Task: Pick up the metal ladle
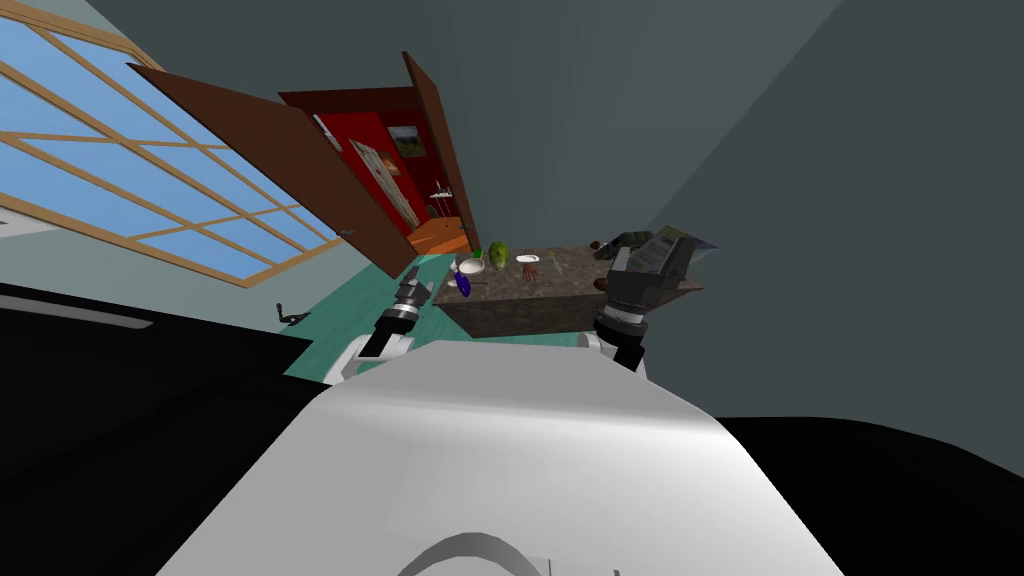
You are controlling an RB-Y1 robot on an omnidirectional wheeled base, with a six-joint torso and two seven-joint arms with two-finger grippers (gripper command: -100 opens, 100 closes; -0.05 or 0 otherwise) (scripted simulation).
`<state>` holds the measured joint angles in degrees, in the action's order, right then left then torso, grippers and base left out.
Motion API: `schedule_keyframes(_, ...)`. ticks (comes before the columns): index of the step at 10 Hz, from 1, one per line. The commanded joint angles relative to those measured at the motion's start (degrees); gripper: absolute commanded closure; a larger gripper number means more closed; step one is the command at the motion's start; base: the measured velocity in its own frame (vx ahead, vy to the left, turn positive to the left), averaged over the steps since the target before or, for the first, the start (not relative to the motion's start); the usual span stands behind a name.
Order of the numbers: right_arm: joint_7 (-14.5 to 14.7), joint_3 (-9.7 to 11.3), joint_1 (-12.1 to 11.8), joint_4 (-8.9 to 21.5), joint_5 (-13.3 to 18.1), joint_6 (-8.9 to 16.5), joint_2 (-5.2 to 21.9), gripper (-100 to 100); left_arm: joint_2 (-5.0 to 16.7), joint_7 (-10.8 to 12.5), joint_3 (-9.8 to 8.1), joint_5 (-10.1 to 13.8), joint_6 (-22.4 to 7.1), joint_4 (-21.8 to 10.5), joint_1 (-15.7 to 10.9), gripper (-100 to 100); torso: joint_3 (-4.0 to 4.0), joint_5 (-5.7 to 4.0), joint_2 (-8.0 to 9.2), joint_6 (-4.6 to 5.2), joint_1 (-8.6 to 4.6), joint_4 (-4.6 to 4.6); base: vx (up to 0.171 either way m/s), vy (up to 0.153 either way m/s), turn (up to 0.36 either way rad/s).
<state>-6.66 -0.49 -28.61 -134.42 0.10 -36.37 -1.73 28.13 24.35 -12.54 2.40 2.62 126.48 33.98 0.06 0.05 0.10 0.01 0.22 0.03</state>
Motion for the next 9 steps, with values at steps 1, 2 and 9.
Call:
schedule_keyframes(1, 0.0, 0.0, 0.0, 0.0, 0.0, 0.0, 0.0, 0, 1.24, 1.23, -0.2, 0.62, -2.48, -0.69, -0.1, -100, 0.0, 0.0, 0.0, 0.0, 0.0, 0.0, -0.026, 0.05, -0.022)
schedule_keyframes(2, 0.0, 0.0, 0.0, 0.0, 0.0, 0.0, 0.0, 0, 3.23, 3.03, -0.45, 1.79, -4.33, -1.56, -0.41, -100, -0.01, 0.0, -0.02, -0.01, -0.02, 0.0, -0.024, 0.046, -0.032)
schedule_keyframes(9, 0.0, 0.0, 0.0, 0.0, 0.0, 0.0, 0.0, 0, 8.85, 8.58, -0.57, 5.72, -14.05, -4.29, -2.15, -100, -0.06, -0.01, -0.11, 0.0, -0.09, -0.02, -0.011, 0.035, -0.026)
